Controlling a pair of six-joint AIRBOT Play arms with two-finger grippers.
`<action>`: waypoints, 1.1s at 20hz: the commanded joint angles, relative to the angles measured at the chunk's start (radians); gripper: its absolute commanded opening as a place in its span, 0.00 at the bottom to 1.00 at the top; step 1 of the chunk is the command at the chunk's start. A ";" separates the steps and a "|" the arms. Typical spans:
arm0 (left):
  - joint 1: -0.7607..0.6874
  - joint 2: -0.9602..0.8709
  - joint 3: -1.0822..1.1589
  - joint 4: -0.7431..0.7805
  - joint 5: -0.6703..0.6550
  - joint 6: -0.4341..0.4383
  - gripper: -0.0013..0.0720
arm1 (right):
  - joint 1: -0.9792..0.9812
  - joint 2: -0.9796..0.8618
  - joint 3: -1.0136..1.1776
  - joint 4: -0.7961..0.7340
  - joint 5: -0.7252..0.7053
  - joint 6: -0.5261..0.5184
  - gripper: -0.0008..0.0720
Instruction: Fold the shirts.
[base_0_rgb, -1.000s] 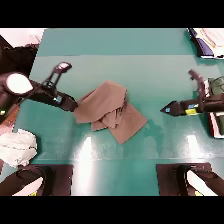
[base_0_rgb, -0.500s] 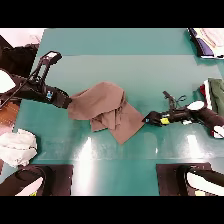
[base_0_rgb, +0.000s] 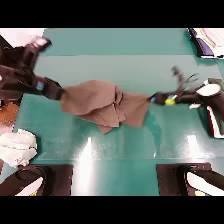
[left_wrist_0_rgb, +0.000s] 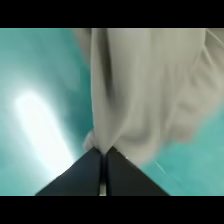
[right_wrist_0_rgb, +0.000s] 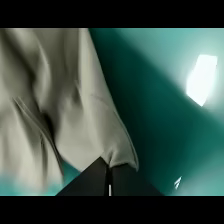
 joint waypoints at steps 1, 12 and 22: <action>0.001 0.000 0.220 0.121 -0.043 -0.015 0.05 | -0.168 0.175 0.206 -0.056 0.019 0.045 0.04; 0.000 0.001 0.787 0.047 -0.118 -0.031 0.05 | -0.449 0.388 0.781 -0.056 0.177 0.087 0.03; 0.001 0.102 0.738 0.043 -0.060 -0.066 0.05 | -0.513 0.117 1.352 -0.055 0.375 0.254 0.03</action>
